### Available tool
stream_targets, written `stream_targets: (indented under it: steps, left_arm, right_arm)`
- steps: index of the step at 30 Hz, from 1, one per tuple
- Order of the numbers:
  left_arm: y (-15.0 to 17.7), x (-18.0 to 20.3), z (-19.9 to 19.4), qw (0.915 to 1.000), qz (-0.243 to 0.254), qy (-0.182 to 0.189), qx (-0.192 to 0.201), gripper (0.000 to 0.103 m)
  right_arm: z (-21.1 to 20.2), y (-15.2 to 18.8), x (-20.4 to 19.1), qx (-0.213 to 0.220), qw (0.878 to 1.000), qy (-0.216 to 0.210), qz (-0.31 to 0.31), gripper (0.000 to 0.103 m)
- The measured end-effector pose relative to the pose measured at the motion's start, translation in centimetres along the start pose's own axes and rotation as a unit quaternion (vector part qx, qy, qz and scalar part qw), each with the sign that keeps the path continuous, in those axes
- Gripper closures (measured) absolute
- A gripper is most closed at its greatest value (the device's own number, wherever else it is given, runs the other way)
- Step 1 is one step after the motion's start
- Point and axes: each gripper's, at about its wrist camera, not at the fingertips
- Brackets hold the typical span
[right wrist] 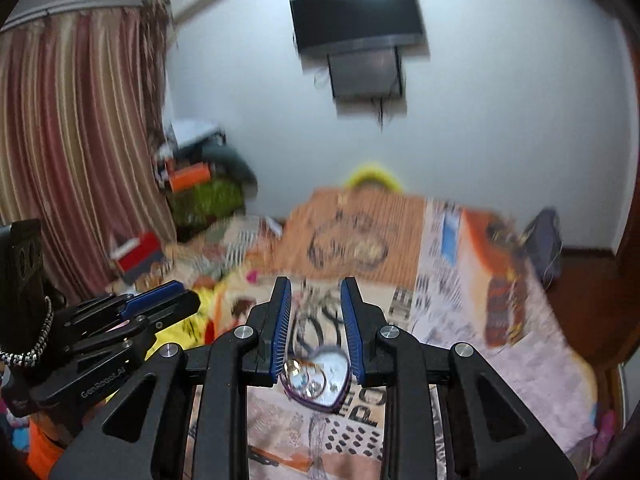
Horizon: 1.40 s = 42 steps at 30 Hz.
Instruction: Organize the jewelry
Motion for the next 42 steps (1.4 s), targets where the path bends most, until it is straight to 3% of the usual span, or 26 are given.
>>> stream_targets:
  steps: [3, 7, 8, 10, 12, 14, 19, 42]
  left_arm:
    - [-0.8, 1.0, -3.9, 0.999, 0.005, -0.004, 0.045, 0.065]
    - [-1.1, 2.1, -7.9, 0.9958, 0.013, -0.016, 0.089, 0.049]
    - [-1.1, 2.3, -8.6, 0.9949, 0.016, -0.02, 0.097, 0.045]
    - [-1.0, 2.6, -9.6, 0.9936, 0.023, -0.03, 0.106, 0.033]
    - [-0.8, 3.0, -10.7, 0.9918, 0.03, -0.041, 0.117, 0.013]
    - [-0.5, 3.2, -11.6, 0.99, 0.035, -0.05, 0.128, 0.004]
    - [0.1, 3.4, -12.7, 0.9887, 0.039, -0.059, 0.132, 0.001]
    - [1.2, 3.6, -12.7, 0.9905, 0.026, -0.068, 0.117, 0.001]
  right_arm:
    - [-3.9, -0.6, -1.2, 0.05, 0.999, 0.01, -0.005, 0.076]
    - [-7.3, -0.2, -2.4, 0.098, 0.995, 0.03, -0.003, 0.046]
    - [-8.0, 0.0, -2.8, 0.107, 0.994, 0.039, -0.006, 0.044]
    - [-8.6, 0.2, -3.3, 0.115, 0.992, 0.056, -0.012, 0.037]
    - [-8.9, 0.4, -3.8, 0.12, 0.99, 0.072, -0.019, 0.026]
    - [-9.1, 0.7, -4.3, 0.127, 0.987, 0.092, -0.028, 0.017]
    - [-9.5, 0.9, -4.3, 0.13, 0.984, 0.117, -0.026, 0.0]
    - [-10.8, 2.5, -4.2, 0.112, 0.986, 0.122, -0.022, 0.0]
Point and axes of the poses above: each gripper's, at about its wrist camera, not at the fingertips, and z roughly the way its jaws point, x to its right, y to its underside, and after that the axes turned 2 degrees about -z, right-handed
